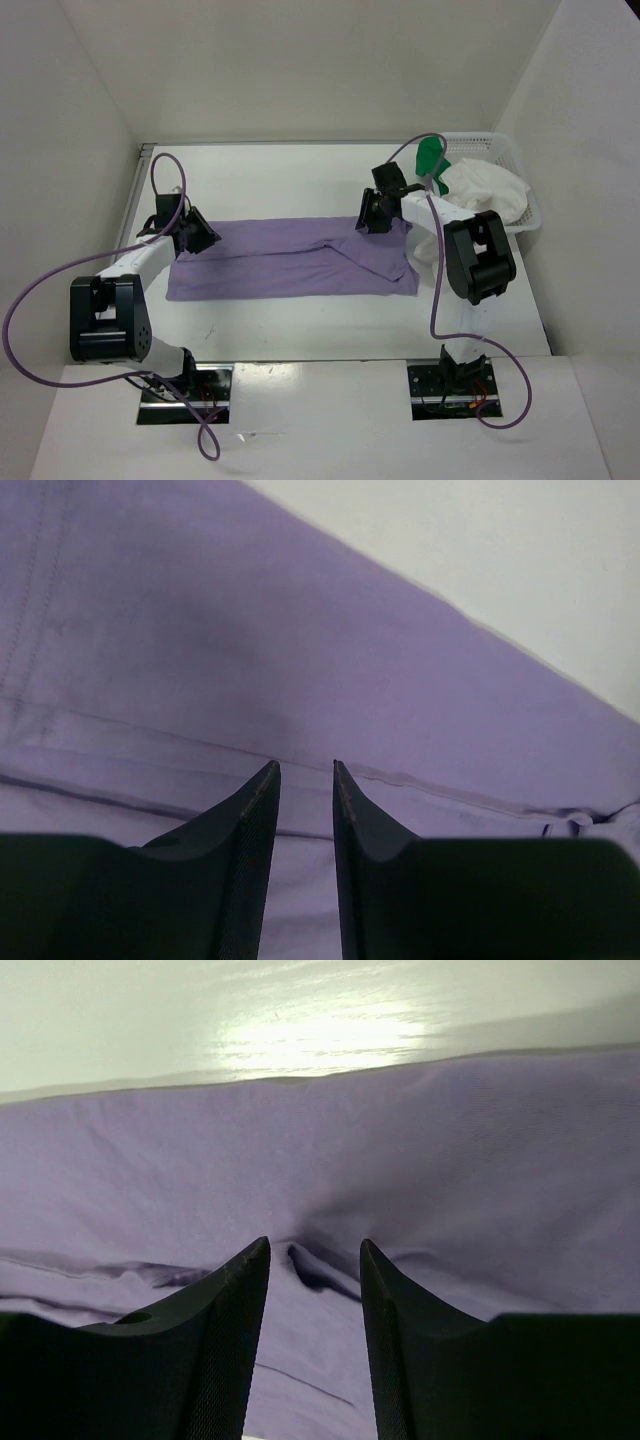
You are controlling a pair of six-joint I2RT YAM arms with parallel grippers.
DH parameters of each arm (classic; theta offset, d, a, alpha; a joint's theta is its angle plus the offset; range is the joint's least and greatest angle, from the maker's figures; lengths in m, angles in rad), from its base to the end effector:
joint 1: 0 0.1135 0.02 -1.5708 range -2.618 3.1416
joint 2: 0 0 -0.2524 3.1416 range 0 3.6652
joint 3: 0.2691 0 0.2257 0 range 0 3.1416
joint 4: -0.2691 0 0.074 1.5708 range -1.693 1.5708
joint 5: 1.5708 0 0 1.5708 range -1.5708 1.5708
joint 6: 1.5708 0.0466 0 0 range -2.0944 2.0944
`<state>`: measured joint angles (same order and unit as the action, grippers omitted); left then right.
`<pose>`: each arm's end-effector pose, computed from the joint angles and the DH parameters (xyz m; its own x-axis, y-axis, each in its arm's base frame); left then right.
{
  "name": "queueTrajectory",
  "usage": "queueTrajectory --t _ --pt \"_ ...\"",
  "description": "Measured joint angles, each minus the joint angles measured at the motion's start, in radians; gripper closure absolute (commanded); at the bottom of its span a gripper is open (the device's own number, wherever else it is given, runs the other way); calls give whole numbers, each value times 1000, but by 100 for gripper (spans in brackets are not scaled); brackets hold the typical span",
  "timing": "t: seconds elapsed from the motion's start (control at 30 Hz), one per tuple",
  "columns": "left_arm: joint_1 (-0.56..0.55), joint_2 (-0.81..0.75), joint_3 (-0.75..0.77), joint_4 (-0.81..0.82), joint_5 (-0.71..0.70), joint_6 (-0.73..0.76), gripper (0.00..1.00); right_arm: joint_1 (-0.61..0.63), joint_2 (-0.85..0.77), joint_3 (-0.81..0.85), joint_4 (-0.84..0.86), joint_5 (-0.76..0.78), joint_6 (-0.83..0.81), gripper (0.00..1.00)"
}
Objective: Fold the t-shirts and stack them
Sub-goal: Fold the other side of the tshirt into a rectangle
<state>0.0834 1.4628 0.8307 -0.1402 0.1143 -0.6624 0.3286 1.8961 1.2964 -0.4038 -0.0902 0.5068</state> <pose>0.2894 0.0189 0.2003 -0.5475 -0.6589 -0.5159 -0.4287 0.7503 -0.5033 0.3572 0.1262 0.1778 -0.8761 0.2120 -0.4329 0.0664 0.9426 0.3272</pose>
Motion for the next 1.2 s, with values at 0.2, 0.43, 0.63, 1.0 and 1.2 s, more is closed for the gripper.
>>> queueTrajectory --t 0.2,0.43,0.63,1.0,1.2 --pt "-1 -8 -19 0 19 -10 65 32 32 14 0 -3 -3 57" --pt "-1 -16 -19 1 22 -23 65 55 32 15 -1 -4 -7 88" --pt "-1 -21 -19 5 22 -23 65 69 19 2 -6 -6 1 95" --pt "-1 -21 -19 29 39 -28 65 219 -138 -185 -19 -64 111 93" --pt "-1 -18 -13 37 48 -47 65 237 -206 -238 -14 -89 196 76"
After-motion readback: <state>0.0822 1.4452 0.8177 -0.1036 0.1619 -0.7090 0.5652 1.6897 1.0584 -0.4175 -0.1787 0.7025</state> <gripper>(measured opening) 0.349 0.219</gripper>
